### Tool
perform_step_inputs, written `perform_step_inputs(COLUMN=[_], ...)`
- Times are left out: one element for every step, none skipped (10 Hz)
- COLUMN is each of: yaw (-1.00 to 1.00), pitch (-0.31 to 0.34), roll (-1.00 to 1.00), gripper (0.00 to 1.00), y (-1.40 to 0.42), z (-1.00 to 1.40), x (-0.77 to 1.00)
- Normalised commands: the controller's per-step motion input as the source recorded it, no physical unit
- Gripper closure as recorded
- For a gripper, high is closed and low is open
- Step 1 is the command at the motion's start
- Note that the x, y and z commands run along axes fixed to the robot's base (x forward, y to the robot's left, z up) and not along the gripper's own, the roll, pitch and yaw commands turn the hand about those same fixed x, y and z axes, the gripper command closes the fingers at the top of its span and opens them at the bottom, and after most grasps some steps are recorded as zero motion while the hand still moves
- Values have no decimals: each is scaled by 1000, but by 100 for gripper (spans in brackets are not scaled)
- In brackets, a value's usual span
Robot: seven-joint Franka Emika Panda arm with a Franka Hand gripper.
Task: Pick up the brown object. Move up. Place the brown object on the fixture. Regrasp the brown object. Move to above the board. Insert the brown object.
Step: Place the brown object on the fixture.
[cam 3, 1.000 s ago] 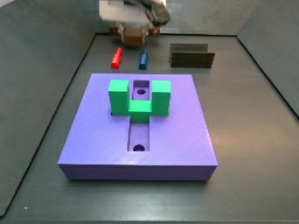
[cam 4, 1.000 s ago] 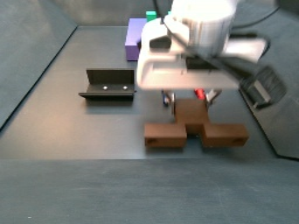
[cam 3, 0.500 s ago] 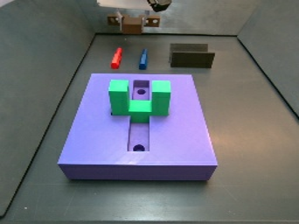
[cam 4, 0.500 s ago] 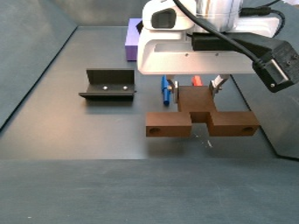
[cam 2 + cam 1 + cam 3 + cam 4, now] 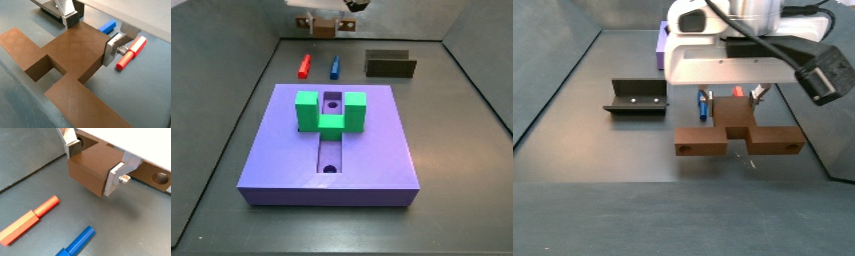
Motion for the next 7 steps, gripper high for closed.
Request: perform_step_inputs(yaw=[-180, -134, -80, -97, -109, -209, -200], pitch=[169, 0, -77, -114, -151, -157, -151], roll=[-1000, -1000, -1000, -1000, -1000, -1000, -1000], gripper=[100, 100, 100, 100, 100, 100, 100], y=[0, 34, 6, 0, 0, 0, 0], z=[240, 191, 143, 137, 131, 140, 143], x=[463, 314, 289, 306, 323, 306, 291])
